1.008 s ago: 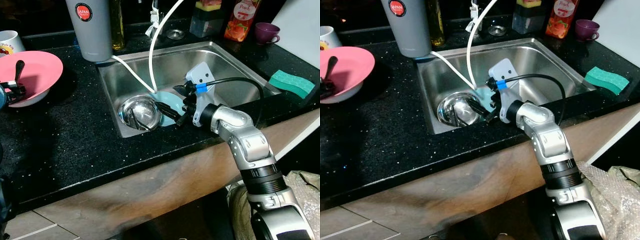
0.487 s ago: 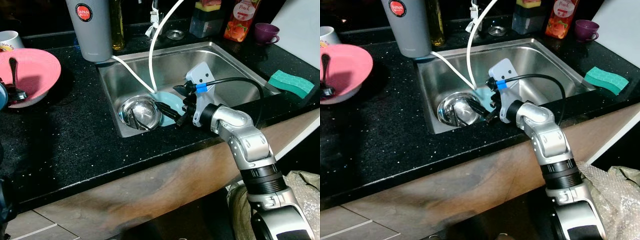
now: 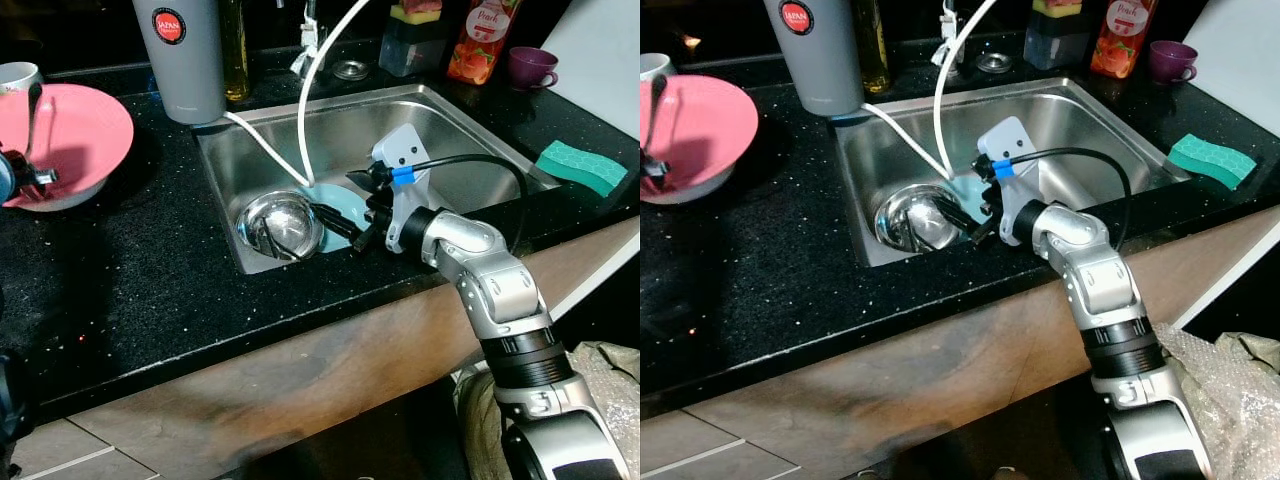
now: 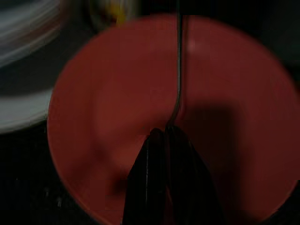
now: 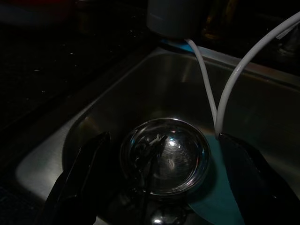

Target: Kitchen organization

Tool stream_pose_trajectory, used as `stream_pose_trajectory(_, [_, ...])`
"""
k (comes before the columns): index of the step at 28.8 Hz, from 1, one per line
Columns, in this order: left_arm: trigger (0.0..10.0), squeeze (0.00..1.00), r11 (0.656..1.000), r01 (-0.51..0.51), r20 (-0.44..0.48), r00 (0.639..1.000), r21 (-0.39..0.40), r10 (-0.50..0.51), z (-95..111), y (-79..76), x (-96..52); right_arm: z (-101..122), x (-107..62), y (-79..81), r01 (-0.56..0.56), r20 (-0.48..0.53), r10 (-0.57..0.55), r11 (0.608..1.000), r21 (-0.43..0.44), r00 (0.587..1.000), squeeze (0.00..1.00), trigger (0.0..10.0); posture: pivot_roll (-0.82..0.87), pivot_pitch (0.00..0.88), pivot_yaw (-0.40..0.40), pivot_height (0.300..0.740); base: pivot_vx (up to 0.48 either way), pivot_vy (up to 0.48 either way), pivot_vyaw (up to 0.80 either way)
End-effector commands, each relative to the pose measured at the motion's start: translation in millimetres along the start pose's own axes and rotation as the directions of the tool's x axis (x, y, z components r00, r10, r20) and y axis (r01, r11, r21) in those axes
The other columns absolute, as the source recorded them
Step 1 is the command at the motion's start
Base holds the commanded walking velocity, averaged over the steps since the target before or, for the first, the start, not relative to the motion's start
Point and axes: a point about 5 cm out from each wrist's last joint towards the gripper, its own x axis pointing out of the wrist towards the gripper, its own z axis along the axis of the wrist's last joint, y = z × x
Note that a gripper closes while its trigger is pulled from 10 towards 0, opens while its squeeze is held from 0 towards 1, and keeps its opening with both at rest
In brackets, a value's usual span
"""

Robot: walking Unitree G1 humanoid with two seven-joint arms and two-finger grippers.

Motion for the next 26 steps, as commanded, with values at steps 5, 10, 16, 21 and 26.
stream_pose_trajectory(5, [0.0, 0.0, 0.974, 0.212, 0.335, 0.914, 0.084, -0.228, 47.7, -50.0, -16.0, 3.9, -0.3, -5.4, 0.025, 0.015, -0.024, 1.0, -0.017, 1.0, 0.0, 10.0, 0.04, 0.085, -0.036, 0.74, 0.0, 0.0, 0.0])
stream_pose_trajectory(10, [0.0, 0.0, 0.875, 0.438, 0.381, 0.787, 0.209, -0.485, 46.2, -105.8, -28.9, 5.6, -0.1, -6.2, 0.037, 0.025, -0.037, 0.999, -0.015, 0.999, 0.0, 10.0, 0.04, 0.084, -0.034, 0.74, 0.0, 0.0, 0.0])
stream_pose_trajectory(16, [0.0, 0.0, 0.741, 0.583, 0.242, 0.707, 0.333, -0.665, 3.9, -164.4, -28.0, 6.2, -0.5, -5.3, 0.057, 0.035, -0.057, 0.998, -0.004, 0.998, 0.0, 10.0, 0.04, 0.085, -0.02, 0.74, 0.0, 0.0, 0.0])
stream_pose_trajectory(21, [0.4, 0.0, 0.695, 0.601, 0.162, 0.699, 0.394, -0.697, -24.0, -187.4, -22.9, 3.7, -2.4, -2.5, 0.061, 0.032, -0.061, 0.998, 0.005, 0.998, 0.0, 10.0, 0.03, 0.088, -0.007, 0.74, 0.0, 0.0, 0.0])
stream_pose_trajectory(26, [8.0, 0.0, 0.634, 0.576, 0.055, 0.717, 0.516, -0.695, -65.1, -206.2, -10.5, 0.2, -5.4, 1.9, 0.067, 0.025, -0.068, 0.998, 0.017, 0.997, 0.0, 10.0, 0.02, 0.086, 0.002, 0.74, 0.0, 0.0, 0.0])
